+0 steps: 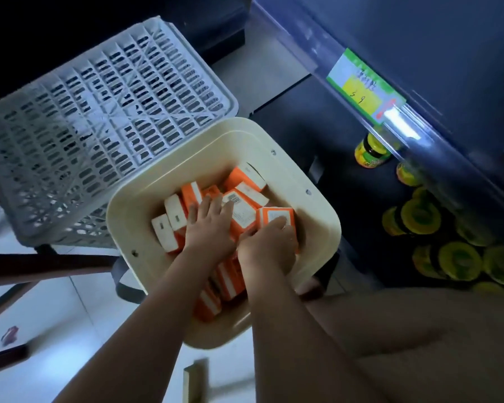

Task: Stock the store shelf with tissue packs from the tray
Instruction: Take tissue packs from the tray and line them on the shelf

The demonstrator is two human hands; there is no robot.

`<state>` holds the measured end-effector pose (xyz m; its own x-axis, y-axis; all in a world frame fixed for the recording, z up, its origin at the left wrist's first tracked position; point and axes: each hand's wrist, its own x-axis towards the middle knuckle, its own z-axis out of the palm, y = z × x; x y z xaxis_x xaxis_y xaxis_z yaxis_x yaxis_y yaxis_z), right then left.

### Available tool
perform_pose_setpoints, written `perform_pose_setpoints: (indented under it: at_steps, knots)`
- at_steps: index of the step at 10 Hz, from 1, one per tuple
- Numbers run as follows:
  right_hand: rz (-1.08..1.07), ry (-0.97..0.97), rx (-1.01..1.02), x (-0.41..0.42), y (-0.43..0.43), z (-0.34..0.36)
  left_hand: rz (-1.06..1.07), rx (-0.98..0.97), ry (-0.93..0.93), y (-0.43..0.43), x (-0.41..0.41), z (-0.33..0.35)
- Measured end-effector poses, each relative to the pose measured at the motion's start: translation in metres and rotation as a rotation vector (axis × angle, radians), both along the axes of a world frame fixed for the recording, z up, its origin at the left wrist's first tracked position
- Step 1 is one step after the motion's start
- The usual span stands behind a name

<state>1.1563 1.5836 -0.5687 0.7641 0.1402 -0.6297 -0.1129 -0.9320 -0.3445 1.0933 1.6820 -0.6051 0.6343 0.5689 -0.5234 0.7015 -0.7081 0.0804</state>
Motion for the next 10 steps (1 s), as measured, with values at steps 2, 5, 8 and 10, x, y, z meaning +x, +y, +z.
perform_pose_setpoints:
  at_steps: [2,5,8,10]
  knots:
    - [-0.045,0.064,-0.027,0.017,0.003,-0.019,-0.129,-0.024,-0.009,0.022,0.017,-0.010]
    - [-0.186,0.147,0.048,0.040,-0.009,-0.032,0.035,-0.021,-0.316,0.034,0.014,-0.002]
    - [-0.677,0.509,0.657,0.043,-0.017,0.002,0.728,-0.472,-0.789,0.033,0.014,0.045]
    - [-0.688,0.619,0.747,0.036,-0.016,0.047,0.732,-0.700,-0.835,0.035,0.016,0.090]
